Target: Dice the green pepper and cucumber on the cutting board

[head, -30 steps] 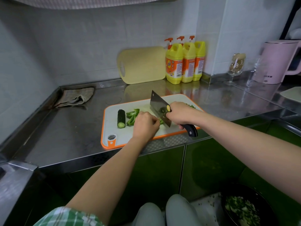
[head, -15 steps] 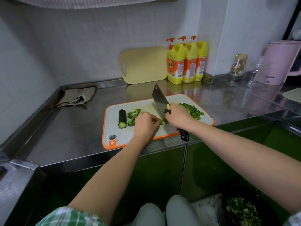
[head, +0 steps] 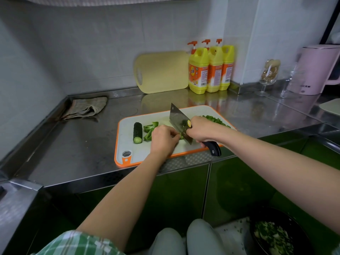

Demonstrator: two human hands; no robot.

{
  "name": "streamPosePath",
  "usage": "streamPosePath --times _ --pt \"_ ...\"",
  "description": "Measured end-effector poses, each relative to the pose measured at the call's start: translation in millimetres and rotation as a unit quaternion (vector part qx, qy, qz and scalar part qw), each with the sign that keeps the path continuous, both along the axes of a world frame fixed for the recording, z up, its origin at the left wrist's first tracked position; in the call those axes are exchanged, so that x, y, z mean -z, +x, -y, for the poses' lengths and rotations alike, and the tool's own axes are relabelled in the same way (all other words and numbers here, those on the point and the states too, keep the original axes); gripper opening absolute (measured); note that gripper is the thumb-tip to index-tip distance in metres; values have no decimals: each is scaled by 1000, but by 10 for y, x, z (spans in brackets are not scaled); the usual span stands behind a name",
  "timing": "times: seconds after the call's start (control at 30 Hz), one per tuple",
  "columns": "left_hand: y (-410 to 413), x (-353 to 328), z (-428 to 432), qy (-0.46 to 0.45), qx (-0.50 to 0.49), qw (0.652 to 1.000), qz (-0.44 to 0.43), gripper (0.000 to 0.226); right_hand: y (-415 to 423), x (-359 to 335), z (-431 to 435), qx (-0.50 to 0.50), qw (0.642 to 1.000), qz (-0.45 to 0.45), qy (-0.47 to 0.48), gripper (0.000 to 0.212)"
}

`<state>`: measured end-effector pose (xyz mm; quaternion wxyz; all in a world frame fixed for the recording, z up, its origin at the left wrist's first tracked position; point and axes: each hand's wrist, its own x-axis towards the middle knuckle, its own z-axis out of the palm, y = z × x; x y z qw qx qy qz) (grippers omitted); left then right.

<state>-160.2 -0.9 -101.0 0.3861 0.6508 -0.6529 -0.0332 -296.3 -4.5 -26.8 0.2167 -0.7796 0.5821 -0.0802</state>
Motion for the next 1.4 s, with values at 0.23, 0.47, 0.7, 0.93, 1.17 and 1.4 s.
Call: streamPosePath --times 0.23,0.47,0.7,0.93,1.17,1.4 --pt "17 17 4 -3 3 1000 1 8 117 148 97 21 1000 3 -14 8" --pt "17 4 3 8 -29 999 15 10 12 29 69 11 999 36 -36 13" --pt "9 39 7 7 -28 999 25 10 0 -80 -25 -11 999 -45 -18 16" --pt "-4 42 14 1 -38 998 45 10 45 -27 -24 -4 999 -39 -13 17" --pt "37 62 75 3 -50 996 70 14 197 94 74 10 999 -42 -7 10" --pt "51 40 73 -12 -52 992 112 13 103 216 288 47 992 99 -62 14"
